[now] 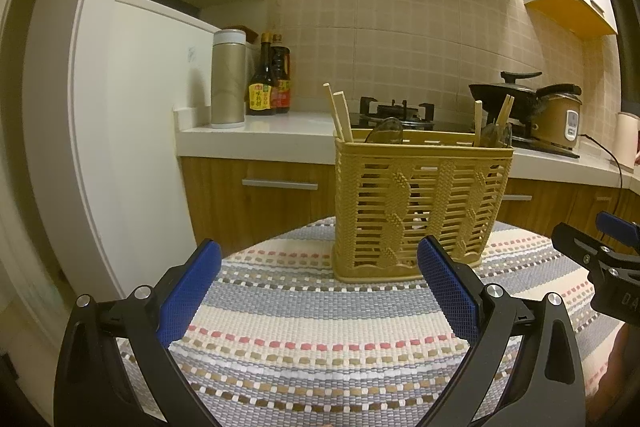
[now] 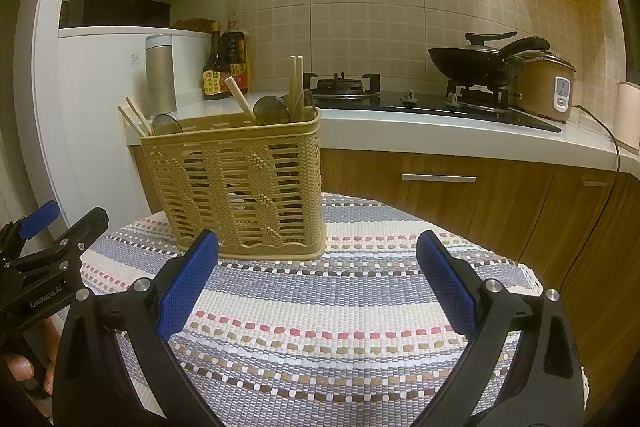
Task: Organize utensils
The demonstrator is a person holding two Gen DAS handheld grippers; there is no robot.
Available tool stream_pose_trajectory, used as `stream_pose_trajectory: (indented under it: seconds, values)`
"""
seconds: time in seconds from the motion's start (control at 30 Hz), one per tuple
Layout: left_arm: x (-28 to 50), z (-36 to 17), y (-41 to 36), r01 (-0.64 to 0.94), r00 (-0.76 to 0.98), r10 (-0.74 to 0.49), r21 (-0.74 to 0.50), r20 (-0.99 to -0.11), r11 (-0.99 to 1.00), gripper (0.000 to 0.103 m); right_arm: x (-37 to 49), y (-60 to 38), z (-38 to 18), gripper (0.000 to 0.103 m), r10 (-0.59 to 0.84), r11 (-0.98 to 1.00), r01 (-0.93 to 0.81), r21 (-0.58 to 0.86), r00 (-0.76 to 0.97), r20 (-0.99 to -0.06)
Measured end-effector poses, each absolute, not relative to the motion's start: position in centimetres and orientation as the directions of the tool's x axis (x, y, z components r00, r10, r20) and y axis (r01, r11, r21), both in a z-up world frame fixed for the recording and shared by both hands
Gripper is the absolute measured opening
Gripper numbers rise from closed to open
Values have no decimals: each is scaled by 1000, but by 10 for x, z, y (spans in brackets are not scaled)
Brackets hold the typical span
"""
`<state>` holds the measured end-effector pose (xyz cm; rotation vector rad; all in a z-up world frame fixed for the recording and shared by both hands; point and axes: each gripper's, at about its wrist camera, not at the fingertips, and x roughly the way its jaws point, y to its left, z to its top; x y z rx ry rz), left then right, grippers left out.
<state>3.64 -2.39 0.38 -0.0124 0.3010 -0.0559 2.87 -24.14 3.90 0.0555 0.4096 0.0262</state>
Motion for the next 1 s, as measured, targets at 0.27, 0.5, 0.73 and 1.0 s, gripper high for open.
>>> stream_pose_trajectory:
  seconds: [0.27, 0.5, 0.73, 1.0]
  values:
    - [38, 3, -25, 56, 952, -59, -20, -301, 998, 95, 28, -241, 39, 95, 37, 998, -15, 57, 917, -398]
    - [37, 2, -27, 57, 952, -60, -16, -300, 998, 95, 28, -240, 38, 95, 37, 998, -15, 56, 916, -400]
    - [37, 2, -27, 57, 951, -60, -19, -302, 998, 95, 28, -240, 38, 95, 37, 998, -16, 55, 915, -401]
    - [37, 2, -27, 57, 952, -60, -17, -301, 998, 95, 28, -239, 38, 95, 36, 998, -15, 55, 915, -401]
